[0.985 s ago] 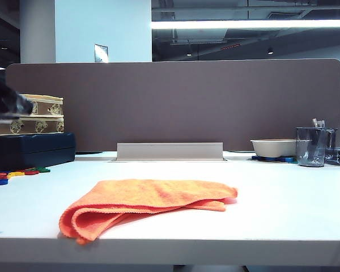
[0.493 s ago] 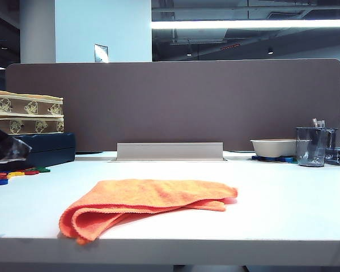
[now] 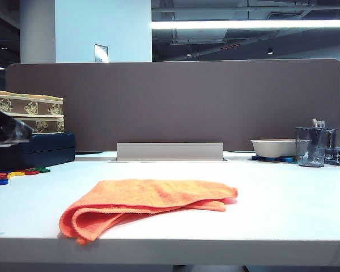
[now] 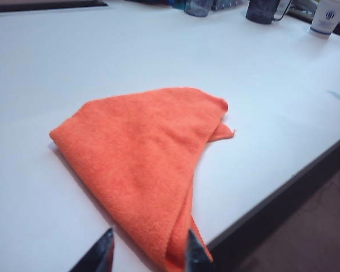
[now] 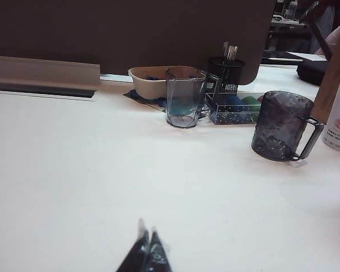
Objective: Use an orange cloth to wipe the letter magnets on the table away for a distance.
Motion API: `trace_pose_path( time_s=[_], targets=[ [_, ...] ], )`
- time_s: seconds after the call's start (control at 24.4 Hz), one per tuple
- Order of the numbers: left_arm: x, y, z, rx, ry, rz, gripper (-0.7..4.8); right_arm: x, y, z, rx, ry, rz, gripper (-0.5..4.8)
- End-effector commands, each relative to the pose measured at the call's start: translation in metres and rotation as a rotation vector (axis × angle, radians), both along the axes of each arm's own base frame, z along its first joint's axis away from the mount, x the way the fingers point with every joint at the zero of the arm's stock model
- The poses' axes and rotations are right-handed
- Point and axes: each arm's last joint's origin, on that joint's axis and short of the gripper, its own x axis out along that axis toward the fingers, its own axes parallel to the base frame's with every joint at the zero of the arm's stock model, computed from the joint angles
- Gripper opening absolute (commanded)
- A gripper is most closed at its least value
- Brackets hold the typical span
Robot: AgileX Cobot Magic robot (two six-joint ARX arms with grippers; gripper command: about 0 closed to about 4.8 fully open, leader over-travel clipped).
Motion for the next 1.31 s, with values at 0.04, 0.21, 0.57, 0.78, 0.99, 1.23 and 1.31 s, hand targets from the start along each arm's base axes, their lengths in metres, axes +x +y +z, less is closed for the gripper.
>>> trace_pose_path(
  time_s=[0.04, 0.21, 0.57, 0.78, 0.99, 1.23, 1.31],
  targets=[
    [-0.001, 0.003, 0.007, -0.034, -0.053, 0.035, 1.52, 0.0, 0.0, -0.001, 0.0, -0.009, -0.001, -0.05],
    [-0.005, 0.008, 0.008, -0.049, -0.08, 0.066, 1.52, 0.0, 0.0, -0.001, 0.0, -0.009, -0.002, -0.05],
    [-0.004, 0.014, 0.01, 0.001, -0.146, 0.207, 1.52, 0.0, 0.0, -0.001, 0.001, -0.006, -0.001, -0.05],
    [-0.001, 0.019, 0.01, 0.042, -0.169, 0.364, 1.52, 0.0, 0.0, -0.001, 0.001, -0.007, -0.001, -0.05],
    [0.007, 0.034, 0.011, 0.043, -0.176, 0.537, 1.52, 0.0, 0.0, -0.001, 0.001, -0.007, -0.001, -0.05],
    [0.013, 0.054, 0.012, -0.018, -0.148, 0.686, 1.52, 0.0, 0.0, -0.001, 0.001, -0.006, -0.001, -0.05],
    [0.013, 0.057, 0.012, -0.025, -0.142, 0.661, 1.51, 0.0, 0.0, -0.001, 0.001, -0.006, -0.001, -0.05]
  ],
)
